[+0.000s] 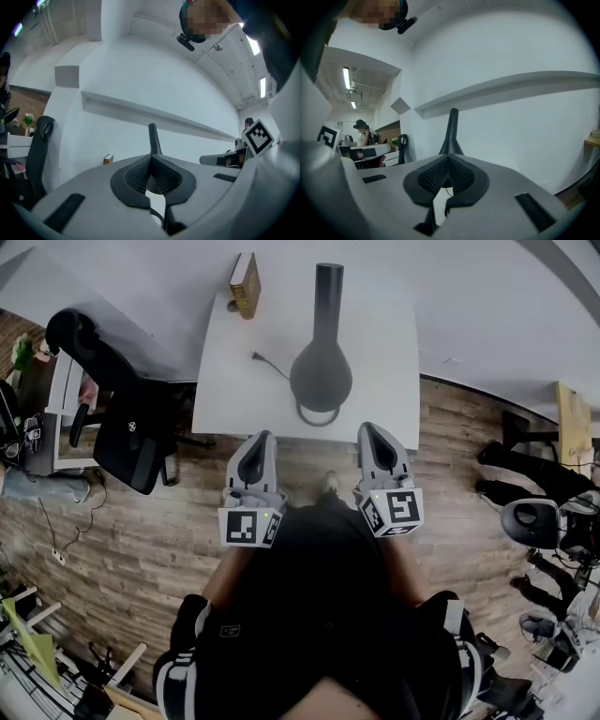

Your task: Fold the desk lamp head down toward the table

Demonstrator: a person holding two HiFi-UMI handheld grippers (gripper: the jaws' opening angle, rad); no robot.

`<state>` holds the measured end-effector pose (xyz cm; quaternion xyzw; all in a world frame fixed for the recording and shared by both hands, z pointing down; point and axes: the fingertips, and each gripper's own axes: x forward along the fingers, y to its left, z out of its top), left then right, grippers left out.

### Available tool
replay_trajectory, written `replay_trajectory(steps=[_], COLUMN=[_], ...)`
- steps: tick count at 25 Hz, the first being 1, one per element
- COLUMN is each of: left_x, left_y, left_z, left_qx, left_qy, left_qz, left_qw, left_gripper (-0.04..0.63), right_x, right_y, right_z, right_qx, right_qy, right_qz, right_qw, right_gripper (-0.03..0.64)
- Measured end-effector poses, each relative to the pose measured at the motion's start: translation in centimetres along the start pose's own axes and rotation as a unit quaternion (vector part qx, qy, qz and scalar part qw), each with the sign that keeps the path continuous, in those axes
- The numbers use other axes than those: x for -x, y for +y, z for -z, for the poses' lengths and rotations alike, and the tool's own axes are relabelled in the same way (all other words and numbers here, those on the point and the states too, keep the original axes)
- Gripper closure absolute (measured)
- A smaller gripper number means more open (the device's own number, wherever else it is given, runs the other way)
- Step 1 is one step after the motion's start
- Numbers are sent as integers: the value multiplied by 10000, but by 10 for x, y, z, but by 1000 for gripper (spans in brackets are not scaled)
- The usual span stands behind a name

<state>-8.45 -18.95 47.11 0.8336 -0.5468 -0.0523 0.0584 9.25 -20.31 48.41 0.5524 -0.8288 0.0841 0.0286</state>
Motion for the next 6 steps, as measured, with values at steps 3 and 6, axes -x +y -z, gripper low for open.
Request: replay_trajectory(steps=[3,6], left_x=[3,5], left_y=[0,2], left_z=[0,1], left_qx=[3,-3], left_qy=[3,14], left_qz=[6,25], left_qw=[10000,10000], left_gripper=[571,571], right_x=[1,1], right_y=[3,6], right_z=[0,0], right_qx=[6,15], right_qy=[-6,-34], right_qz=[-3,-14], right_qw=[10000,10000], right_gripper=[604,604])
